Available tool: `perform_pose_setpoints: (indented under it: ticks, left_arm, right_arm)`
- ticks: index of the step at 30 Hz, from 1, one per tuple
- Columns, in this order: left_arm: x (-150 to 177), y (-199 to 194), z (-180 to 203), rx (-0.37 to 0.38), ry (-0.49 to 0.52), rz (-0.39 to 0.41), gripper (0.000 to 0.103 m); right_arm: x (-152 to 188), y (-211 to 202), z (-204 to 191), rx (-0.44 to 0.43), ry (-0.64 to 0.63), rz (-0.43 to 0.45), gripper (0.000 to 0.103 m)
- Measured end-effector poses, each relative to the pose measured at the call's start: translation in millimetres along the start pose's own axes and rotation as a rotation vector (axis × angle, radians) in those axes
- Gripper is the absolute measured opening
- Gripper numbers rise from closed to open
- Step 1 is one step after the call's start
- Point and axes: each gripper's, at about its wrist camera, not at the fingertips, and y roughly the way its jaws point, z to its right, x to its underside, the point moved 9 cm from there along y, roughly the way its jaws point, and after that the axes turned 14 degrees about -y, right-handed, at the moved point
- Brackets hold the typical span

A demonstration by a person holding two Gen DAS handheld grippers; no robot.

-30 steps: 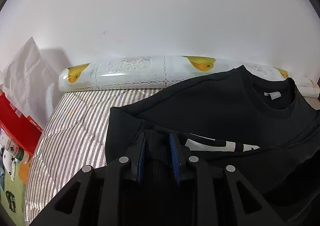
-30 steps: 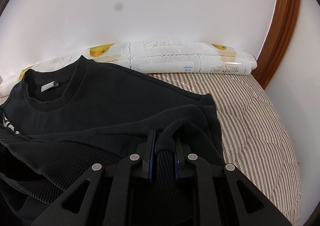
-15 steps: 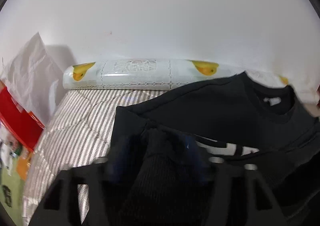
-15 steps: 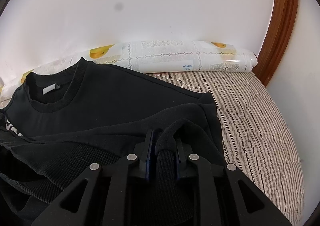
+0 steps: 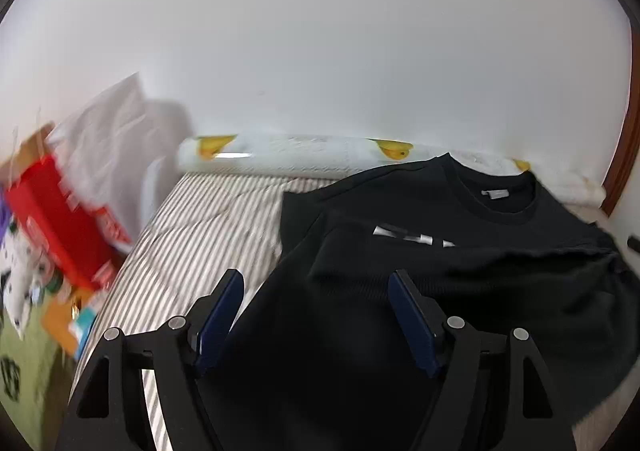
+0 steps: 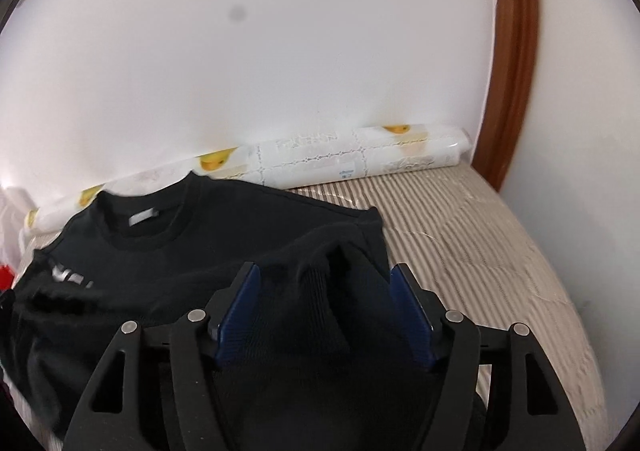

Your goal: Fold small clothes

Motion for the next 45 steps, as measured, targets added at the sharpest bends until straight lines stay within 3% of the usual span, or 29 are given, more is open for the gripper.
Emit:
perform_pose_setpoints:
  ticks: [5,10,15,19,30,37,40,41,42,43,45]
  left_arm:
    - [35,-42,-36,0.023,-0.07,-0.031,0.073]
    - [82,-66,-60,0.048,-0.101,-0.088,0.073]
    - [114,-68,-64,0.11,-0.131,-0.157,0.073]
    - [120,-59,-65,0.139,-0.179,-0.186,0.072]
    - [99,-26,-62,0.218,-0.322,-0.247,0.071]
    - [82,0,-52,0.169,-0.313,-0.24,0.064]
    - [77,5,-49,0.136,-0.279,-0.225,0.053]
    - [75,5,-46,0.133,-0.265,-0.212,0.045]
    - [73,4,-47,0.127,-0.257,-0.204,0.04]
    - [72,3,-47,0.119,-0.247,-0.194,0.027]
    - [69,-4,-45,0.107,-0.219,-0.172,0.021]
  right_arm:
    - [42,-55,2,-0.001,-0.049,0.003,0.068]
    - [112,-85,14,-0.024,-0.046,-0.049,0.068]
    - [157,-99,21,-0.079,-0.016,-0.082,0.068]
    - [175,-95,23,-0.122,0.009,-0.109,0.068]
    - [149,-66,25,-0.217,0.105,-0.11,0.068]
    - [138,-37,21,-0.215,0.138,-0.144,0.068]
    - [131,-30,24,-0.22,0.179,-0.138,0.067]
    - [130,-29,25,-0.221,0.187,-0.137,0.063]
    - [130,-27,25,-0.221,0.194,-0.135,0.052]
    - [128,-27,24,-0.218,0.191,-0.128,0.045]
    - [125,-31,23,-0.205,0.17,-0.108,0.03]
